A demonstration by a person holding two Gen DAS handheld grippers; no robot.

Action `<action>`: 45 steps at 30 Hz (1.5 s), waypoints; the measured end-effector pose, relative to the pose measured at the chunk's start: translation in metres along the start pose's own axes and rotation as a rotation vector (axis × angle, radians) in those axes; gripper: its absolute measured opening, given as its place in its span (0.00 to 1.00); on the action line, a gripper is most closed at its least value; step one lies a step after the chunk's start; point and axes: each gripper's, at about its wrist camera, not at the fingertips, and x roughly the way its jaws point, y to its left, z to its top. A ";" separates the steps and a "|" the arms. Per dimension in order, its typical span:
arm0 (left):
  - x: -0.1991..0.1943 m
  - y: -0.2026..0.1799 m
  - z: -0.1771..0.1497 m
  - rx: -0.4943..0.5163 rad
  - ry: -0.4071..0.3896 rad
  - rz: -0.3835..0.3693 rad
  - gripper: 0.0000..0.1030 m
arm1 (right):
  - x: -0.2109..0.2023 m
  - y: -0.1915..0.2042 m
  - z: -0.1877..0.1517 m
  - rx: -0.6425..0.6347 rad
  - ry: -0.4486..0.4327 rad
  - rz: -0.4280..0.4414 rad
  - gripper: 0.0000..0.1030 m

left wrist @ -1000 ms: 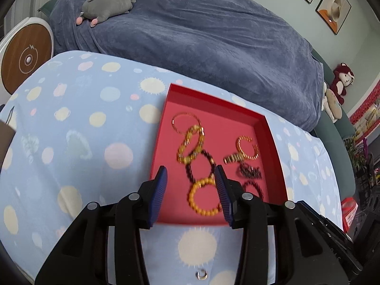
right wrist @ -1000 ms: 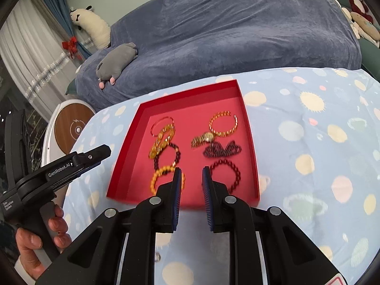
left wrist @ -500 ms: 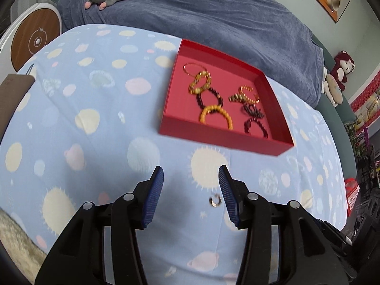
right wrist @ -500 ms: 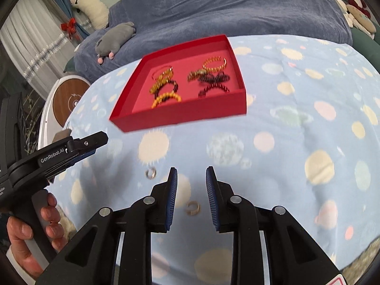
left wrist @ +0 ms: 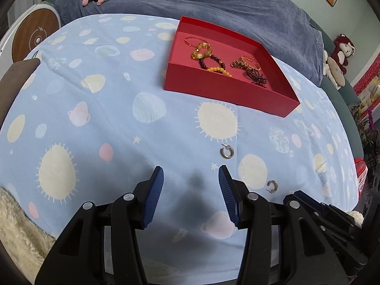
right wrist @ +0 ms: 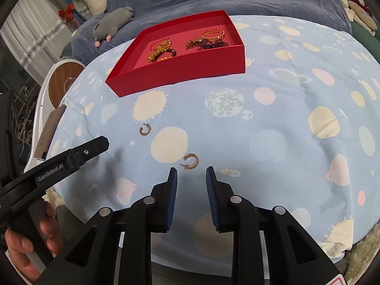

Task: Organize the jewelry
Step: 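Withdraw both grippers from the box toward the gold hoop earrings, then grasp one gold hoop earring with the right gripper while the left gripper grasps the other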

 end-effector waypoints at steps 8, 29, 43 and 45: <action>0.005 0.009 -0.004 -0.020 -0.002 0.015 0.45 | 0.014 0.007 0.002 -0.013 0.009 -0.015 0.29; 0.011 0.008 -0.009 -0.001 0.009 0.034 0.45 | 0.026 0.013 0.004 -0.052 -0.004 -0.063 0.17; 0.015 0.001 -0.009 0.008 0.013 0.019 0.45 | 0.011 -0.009 -0.004 0.015 -0.014 -0.048 0.17; 0.016 -0.004 -0.008 0.018 0.013 0.018 0.45 | 0.009 -0.012 -0.004 0.023 -0.018 -0.049 0.17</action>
